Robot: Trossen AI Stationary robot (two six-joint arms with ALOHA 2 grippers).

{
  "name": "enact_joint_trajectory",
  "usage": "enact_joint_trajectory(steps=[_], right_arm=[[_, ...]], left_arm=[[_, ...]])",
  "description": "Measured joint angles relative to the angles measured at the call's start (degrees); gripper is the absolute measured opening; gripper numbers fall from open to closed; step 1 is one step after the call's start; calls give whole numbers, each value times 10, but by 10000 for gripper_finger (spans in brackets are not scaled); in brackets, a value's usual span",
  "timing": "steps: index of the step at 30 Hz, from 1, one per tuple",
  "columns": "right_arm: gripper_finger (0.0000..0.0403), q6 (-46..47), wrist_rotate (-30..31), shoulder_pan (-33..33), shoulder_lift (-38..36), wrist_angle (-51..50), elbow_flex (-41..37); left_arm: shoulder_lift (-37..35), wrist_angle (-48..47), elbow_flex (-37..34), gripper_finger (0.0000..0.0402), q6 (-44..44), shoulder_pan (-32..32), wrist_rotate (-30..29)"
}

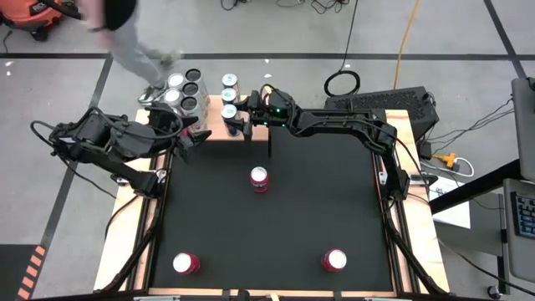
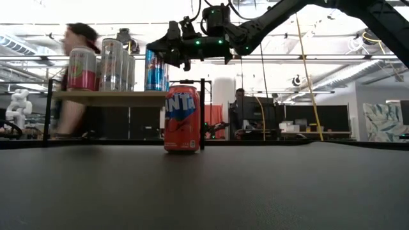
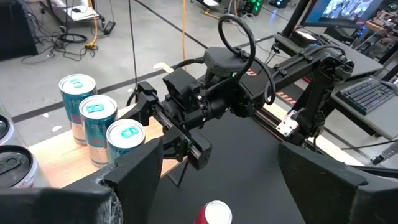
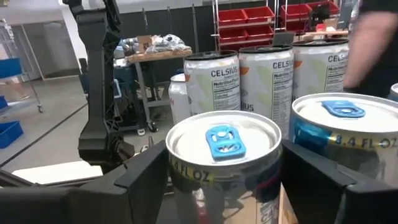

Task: Place canned beverage on shelf
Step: Put the blue soda can on the shelf aligned with the other blue soda cans

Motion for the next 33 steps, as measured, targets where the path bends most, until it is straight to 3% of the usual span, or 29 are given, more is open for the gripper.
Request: enact_joint_trajectory(steps=[8, 33], right_arm=[[266, 0, -28, -3, 0, -2, 0], [266, -10, -28, -6, -9, 30, 0]], left_arm=[[1, 0, 0, 320, 0, 0, 0], [1, 0, 0, 320, 0, 0, 0]])
